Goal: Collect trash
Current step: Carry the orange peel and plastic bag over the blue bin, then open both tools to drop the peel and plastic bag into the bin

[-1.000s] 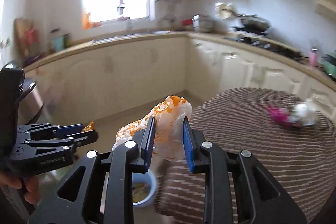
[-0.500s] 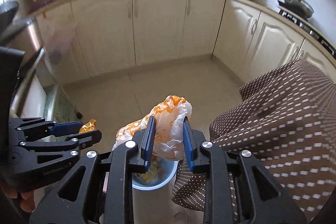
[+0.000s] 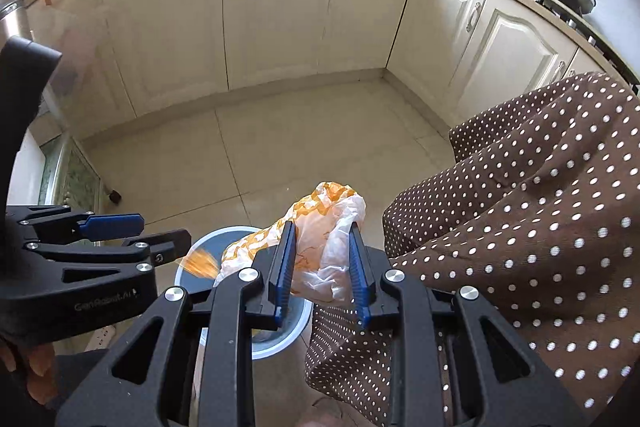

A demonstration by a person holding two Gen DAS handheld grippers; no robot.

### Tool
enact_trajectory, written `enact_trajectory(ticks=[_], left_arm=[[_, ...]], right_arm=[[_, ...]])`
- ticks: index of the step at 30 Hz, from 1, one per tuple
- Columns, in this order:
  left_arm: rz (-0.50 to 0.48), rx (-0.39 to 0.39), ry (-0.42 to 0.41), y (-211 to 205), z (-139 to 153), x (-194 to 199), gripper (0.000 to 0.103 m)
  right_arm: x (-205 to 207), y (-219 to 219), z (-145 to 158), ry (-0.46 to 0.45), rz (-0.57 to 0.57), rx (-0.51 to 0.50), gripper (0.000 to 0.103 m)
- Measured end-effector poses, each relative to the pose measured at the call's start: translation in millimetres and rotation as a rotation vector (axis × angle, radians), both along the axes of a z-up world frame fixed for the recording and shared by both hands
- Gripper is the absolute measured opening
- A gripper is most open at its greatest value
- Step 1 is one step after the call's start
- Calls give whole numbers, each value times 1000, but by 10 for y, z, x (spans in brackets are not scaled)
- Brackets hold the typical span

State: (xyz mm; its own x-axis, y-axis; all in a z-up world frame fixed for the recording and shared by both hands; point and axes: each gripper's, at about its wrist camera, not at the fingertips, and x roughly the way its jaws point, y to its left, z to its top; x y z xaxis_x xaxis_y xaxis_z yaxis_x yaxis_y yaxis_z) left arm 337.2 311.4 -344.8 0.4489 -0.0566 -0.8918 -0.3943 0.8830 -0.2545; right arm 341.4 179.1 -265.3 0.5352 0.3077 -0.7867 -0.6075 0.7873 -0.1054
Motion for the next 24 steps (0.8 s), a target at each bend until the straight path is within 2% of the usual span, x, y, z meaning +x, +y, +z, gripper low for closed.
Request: enact_trajectory(ticks=[9, 18, 24], left_arm=[[45, -21, -4, 66, 22, -135, 54], [82, -3, -5, 179, 62, -213, 55], [114, 7, -31, 231, 190, -239, 55]], right_arm=[[89, 126, -112, 31, 23, -4, 24], [89, 376, -120, 61, 51, 21, 25], [158, 434, -25, 56, 44, 64, 36]])
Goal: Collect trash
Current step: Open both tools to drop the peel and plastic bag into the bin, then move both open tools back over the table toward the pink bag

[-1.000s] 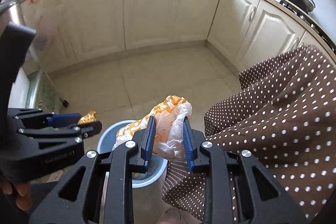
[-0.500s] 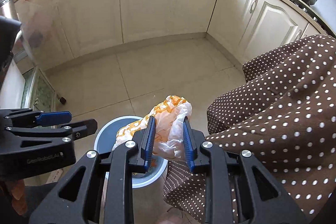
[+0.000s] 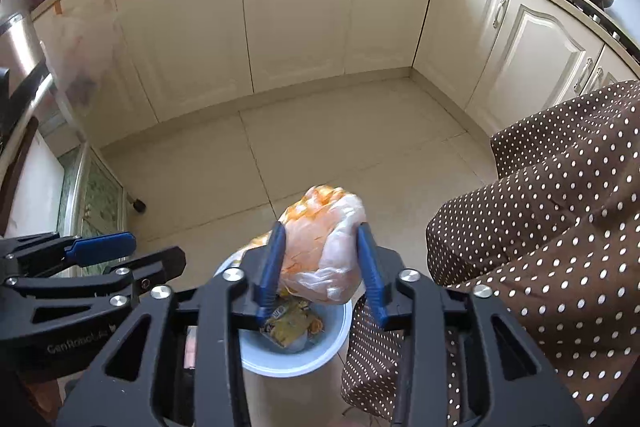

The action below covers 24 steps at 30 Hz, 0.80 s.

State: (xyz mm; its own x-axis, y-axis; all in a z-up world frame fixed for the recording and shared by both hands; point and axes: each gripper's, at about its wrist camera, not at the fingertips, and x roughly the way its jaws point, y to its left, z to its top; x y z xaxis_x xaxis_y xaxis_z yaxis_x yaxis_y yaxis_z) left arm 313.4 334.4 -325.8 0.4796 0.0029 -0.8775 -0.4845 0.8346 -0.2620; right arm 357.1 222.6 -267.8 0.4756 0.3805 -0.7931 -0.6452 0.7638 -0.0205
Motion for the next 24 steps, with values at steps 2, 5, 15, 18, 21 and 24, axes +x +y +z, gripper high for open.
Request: enact_trajectory(ticks=[2, 5, 15, 18, 21, 24], left_arm=[[0, 2, -4, 5, 37, -5, 55], [0, 5, -15, -25, 113, -31, 55], [-47, 48, -122, -348, 747, -162, 55], [-78, 75, -177, -554, 1061, -209, 55], [-124, 113, -237, -851, 1412, -245, 60], [-177, 135, -283, -1166, 1670, -238, 61]], right_arm=[[-8, 2, 32, -2, -4, 3, 39], [-39, -55, 121, -10, -6, 13, 40], [-249, -488, 858, -91, -39, 99, 43], [-333, -738, 1217, -146, -63, 133, 46], [-404, -1085, 1566, -198, -106, 169, 47], [-435, -1500, 1855, -248, -159, 193, 50]])
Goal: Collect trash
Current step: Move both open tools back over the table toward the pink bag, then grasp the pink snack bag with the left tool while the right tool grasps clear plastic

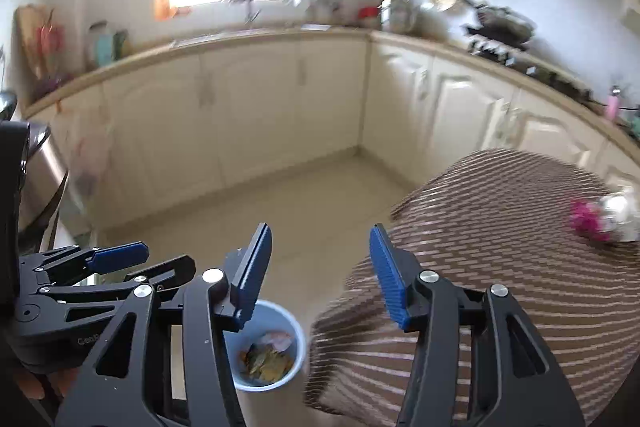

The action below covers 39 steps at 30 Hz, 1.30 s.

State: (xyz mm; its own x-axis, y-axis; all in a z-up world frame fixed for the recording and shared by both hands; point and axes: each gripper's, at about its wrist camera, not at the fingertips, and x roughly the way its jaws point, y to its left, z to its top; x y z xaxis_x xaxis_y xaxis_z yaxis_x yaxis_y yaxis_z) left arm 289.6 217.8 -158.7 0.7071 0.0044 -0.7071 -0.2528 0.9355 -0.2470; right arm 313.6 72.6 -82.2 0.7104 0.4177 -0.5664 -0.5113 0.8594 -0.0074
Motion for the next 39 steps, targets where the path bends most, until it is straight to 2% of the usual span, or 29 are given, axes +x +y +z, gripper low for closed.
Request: enact_trajectory(ticks=[5, 9, 15, 18, 21, 28, 31, 36, 39], left_arm=[[-119, 35, -37, -671, 341, 171, 61], [-249, 73, -49, -1381, 528, 367, 63], [-387, 71, -60, -2182, 626, 698, 63], [-429, 88, -68, -2476, 654, 920, 63], [-453, 93, -60, -2714, 626, 1172, 68], [-481, 147, -34, -3183, 462, 1777, 73], [-504, 129, -24, -3289, 378, 1983, 74], [-496, 172, 1, -3440, 215, 2328, 74], [-509, 162, 8, -3468, 172, 2461, 73]], right_arm=[[-25, -719, 329, -58, -111, 31, 52], [38, -1406, 428, -78, -216, 44, 53], [175, -2260, 423, -77, -358, 39, 54], [263, -2563, 367, -66, -410, 38, 57], [372, -2880, 280, -44, -460, 38, 59], [646, -3278, 100, 13, -499, 51, 60], [761, -3379, 53, 28, -515, 44, 62], [910, -3487, -4, 65, -515, 75, 63], [971, -3510, 0, 74, -506, 93, 66]])
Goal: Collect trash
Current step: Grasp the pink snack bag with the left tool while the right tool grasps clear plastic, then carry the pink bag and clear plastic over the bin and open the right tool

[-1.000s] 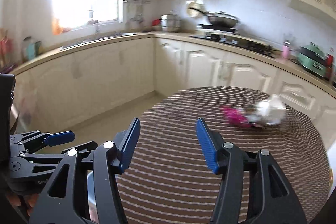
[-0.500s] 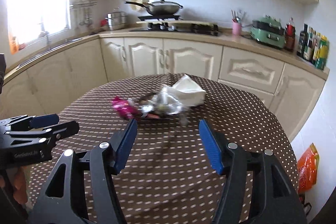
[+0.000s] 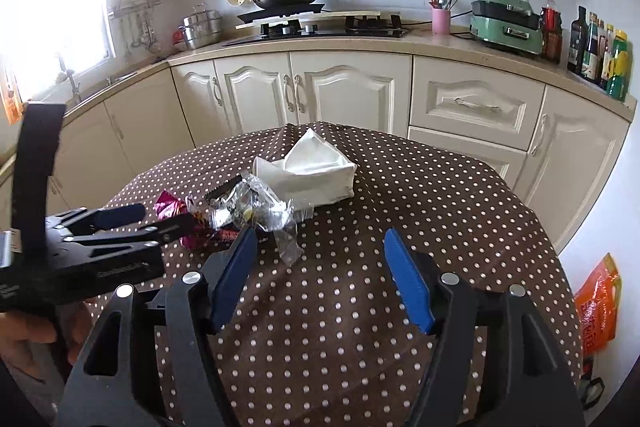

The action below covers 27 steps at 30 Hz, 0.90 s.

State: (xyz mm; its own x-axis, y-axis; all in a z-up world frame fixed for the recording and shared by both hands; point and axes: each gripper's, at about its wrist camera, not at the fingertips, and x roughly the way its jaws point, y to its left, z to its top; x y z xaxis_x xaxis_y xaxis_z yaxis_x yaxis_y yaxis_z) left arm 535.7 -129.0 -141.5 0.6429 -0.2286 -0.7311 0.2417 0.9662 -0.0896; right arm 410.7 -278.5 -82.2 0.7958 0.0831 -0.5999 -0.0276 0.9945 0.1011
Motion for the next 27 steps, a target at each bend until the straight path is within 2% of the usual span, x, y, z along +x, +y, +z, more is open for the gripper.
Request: enact_trajectory(ticks=[1, 4, 9, 11, 12, 14, 15, 16, 18, 19, 27], left_arm=[[1, 1, 20, 7, -33, 51, 73], [-23, -12, 57, 19, -102, 120, 44], [-35, -16, 54, 79, -122, 128, 40], [-33, -28, 48, 164, -95, 74, 32], [-29, -36, 45, 212, -77, 32, 32], [-26, -53, 37, 317, -28, -45, 32], [-25, -54, 32, 356, -4, -85, 32], [-23, -56, 21, 407, 33, -140, 32], [-24, -66, 3, 498, 116, -253, 32], [-24, -71, -5, 528, 152, -304, 32], [0, -118, -88, 1010, 517, -887, 32]], right_arm=[[18, 12, 13, -4, 4, 2, 67], [120, 76, 31, -5, 28, 5, 68], [408, 234, -83, 47, 64, 3, 68], [479, 288, -106, 57, 73, -9, 67], [514, 314, -124, 67, 83, -10, 63], [569, 348, -165, 92, 92, -14, 43], [591, 362, -186, 107, 94, -21, 25], [599, 369, -198, 115, 96, -25, 17], [535, 369, -173, 104, 94, -22, 12], [476, 371, -130, 86, 95, -21, 3], [-14, 593, 358, -29, 150, -14, 3]])
